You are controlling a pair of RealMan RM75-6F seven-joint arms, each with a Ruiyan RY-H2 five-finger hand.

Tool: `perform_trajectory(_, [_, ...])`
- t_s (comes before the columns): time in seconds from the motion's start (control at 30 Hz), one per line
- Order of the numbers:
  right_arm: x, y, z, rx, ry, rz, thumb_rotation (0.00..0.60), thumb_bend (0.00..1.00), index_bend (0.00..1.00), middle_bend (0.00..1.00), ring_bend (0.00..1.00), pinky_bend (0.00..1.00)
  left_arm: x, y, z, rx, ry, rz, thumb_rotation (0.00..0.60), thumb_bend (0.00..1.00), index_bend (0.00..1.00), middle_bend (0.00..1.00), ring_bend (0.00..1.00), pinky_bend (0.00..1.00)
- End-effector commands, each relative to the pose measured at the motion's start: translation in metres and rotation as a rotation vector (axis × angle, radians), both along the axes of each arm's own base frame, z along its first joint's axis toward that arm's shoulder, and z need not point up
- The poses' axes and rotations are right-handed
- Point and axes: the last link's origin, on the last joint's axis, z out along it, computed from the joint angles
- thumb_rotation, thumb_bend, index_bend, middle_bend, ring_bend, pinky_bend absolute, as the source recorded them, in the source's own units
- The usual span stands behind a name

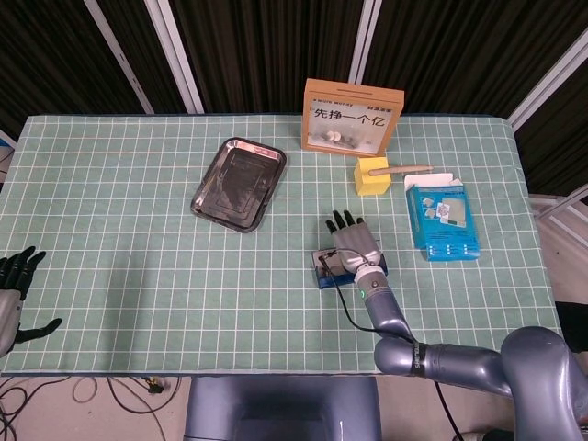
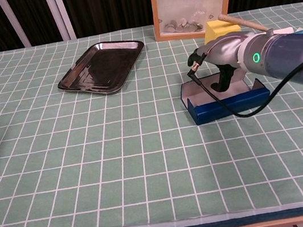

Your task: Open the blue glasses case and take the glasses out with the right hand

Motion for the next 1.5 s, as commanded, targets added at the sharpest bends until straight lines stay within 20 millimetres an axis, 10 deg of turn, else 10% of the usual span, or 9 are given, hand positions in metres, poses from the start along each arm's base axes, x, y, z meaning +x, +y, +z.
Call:
perform_trajectory(0.03, [0.005,-0.003,0.006,-0.028,-0.02,0.016,0.6,0.27,0.02,0.0,0.0,0.22,0.0,0.0,0.0,-0.001,0.0,0.0,0.6,0.07,0.0,0.0,0.0,0.0])
perform_trajectory(0.5, [0.015,0.041,0.07,-0.051,-0.115,0.148,0.6,0.27,0.0,0.07,0.05,0.24,0.001,-0.001,-0.002,-0.003,0.015,-0.011,0.6,0.07,0.0,0.0,0.0,0.0])
perform_trajectory(0.73, [0.005,0.063,0.074,0.006,-0.109,0.143,0.6,0.51,0.12,0.76,0.76,0.8,0.003,-0.002,-0.004,-0.007,0.021,-0.022,0.6,0.07,0.0,0.0,0.0,0.0])
perform_trajectory(0.87, [-0.003,0.072,0.065,0.051,-0.13,0.095,0.6,0.65,0.18,0.94,0.94,0.96,0.003,-0.002,-0.005,-0.01,0.021,-0.021,0.6,0.07,0.0,0.0,0.0,0.0])
perform_trajectory(1.5, [0.007,0.079,0.015,0.15,-0.152,0.003,0.6,0.73,0.2,0.99,0.99,1.0,0.001,0.001,-0.006,-0.018,0.016,-0.011,0.6,0.07,0.0,0.0,0.0,0.0])
